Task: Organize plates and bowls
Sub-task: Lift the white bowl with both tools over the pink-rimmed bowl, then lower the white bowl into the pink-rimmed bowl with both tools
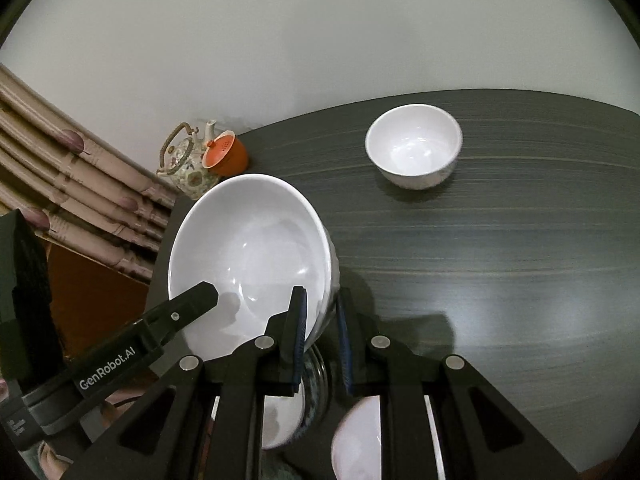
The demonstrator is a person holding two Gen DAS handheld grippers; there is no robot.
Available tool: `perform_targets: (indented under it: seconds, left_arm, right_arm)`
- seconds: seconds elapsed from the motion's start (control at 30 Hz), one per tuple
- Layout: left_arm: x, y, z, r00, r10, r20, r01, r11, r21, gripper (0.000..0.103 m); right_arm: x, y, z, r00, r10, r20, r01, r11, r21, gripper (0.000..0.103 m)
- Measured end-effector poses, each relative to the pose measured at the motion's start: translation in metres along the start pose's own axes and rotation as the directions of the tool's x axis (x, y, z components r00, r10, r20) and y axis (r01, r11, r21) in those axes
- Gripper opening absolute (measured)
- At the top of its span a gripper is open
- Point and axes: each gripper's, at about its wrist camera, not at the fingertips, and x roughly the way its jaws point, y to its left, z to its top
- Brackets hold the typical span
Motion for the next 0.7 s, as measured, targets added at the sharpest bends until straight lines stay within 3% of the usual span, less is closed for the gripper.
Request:
perform_targets:
  seconds: [0.33,0.7]
  left_arm:
    - [0.005,-0.041,-0.055,0.997,-0.040,-0.065,0.044,0.997,0.063,0.015]
    - [0.040,-0.052,-0.110,0.981,-0.010,-0.195,0.028,0.995,0.093,0.015]
  right_arm:
    - [-0.052,-0.043,-0.045,0.998,-0.037,0.043,0.036,0.999,0.041,0.015]
    - [-0.056,-0.079,-0.096,0.996,-0.085,-0.011,0.086,0.992,0.096,0.016]
